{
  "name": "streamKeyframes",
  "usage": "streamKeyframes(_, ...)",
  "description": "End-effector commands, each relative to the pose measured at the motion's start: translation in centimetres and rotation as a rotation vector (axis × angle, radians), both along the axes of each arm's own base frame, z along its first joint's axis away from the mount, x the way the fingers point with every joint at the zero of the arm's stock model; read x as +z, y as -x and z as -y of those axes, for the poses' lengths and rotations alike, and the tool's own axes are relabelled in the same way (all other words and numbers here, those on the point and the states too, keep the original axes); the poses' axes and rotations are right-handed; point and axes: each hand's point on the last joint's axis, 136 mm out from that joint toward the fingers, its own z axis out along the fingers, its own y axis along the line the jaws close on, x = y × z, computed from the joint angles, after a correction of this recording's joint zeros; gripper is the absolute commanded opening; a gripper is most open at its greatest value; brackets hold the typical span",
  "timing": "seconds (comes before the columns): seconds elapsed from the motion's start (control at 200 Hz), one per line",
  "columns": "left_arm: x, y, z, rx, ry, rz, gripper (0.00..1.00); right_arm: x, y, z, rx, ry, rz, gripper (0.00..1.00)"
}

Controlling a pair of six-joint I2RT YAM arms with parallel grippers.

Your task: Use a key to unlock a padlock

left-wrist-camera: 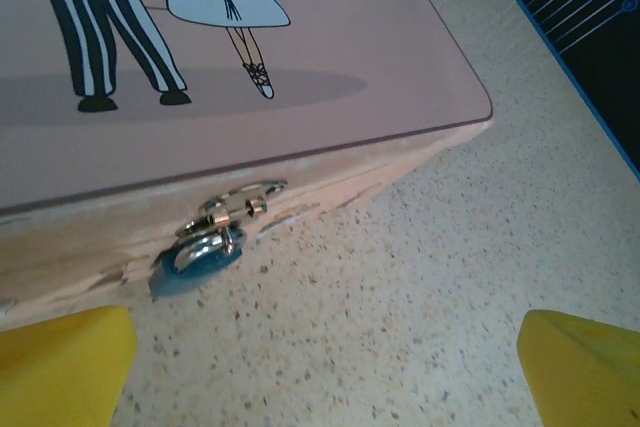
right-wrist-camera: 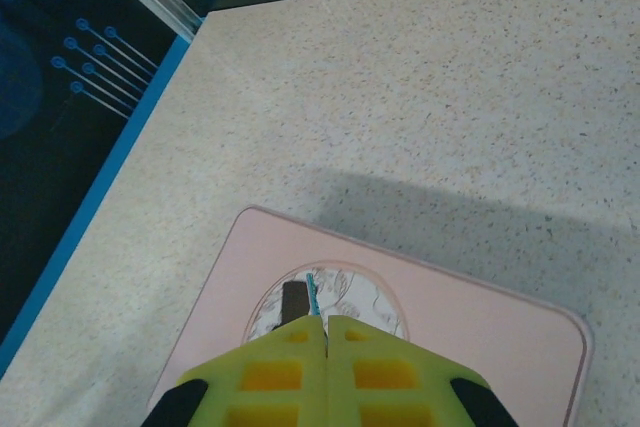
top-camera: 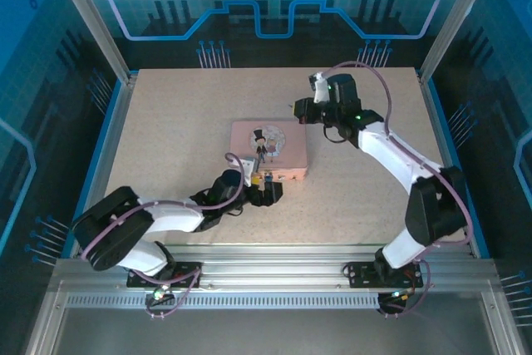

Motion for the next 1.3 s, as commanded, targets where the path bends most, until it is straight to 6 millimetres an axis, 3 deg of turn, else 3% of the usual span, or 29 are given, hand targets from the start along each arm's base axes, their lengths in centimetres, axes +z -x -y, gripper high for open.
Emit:
streamKeyframes(0.0,0.9,-1.0,0.6,-0.012,0.003,0.137,0.99,-0.5,-2.2,0.2,-0.011,0.04,0.007,0.0)
streamKeyframes(0.37,-1.1,-1.3,1.9,-0.045,0.065,0.206,0.99,-4.5,-6.4,-1.0,-0.012,0.087,-0.031,0.0)
streamKeyframes(0.66,-1.5,-0.3,3.2,-0.138,0.109,0.218,0.96,-7.1,-6.8,-1.5,0.001,0.104,-0.077,0.0)
streamKeyframes(0.841,-0.5,0.4,4.2,-0.221,0.155,0.219,0.89,-7.4,-6.3,-1.7,0.012,0.104,-0.078,0.0)
streamKeyframes(1.046,-0.2,-0.7,3.8,-0.206,0.21,0.171,0.81,-7.0,-5.6,-1.7,0.015,0.103,-0.068,0.0)
streamKeyframes(1.296,-0.3,-2.0,1.0,-0.033,0.186,0.162,0.94,-5.9,-5.7,-1.1,-0.005,0.132,-0.033,0.0)
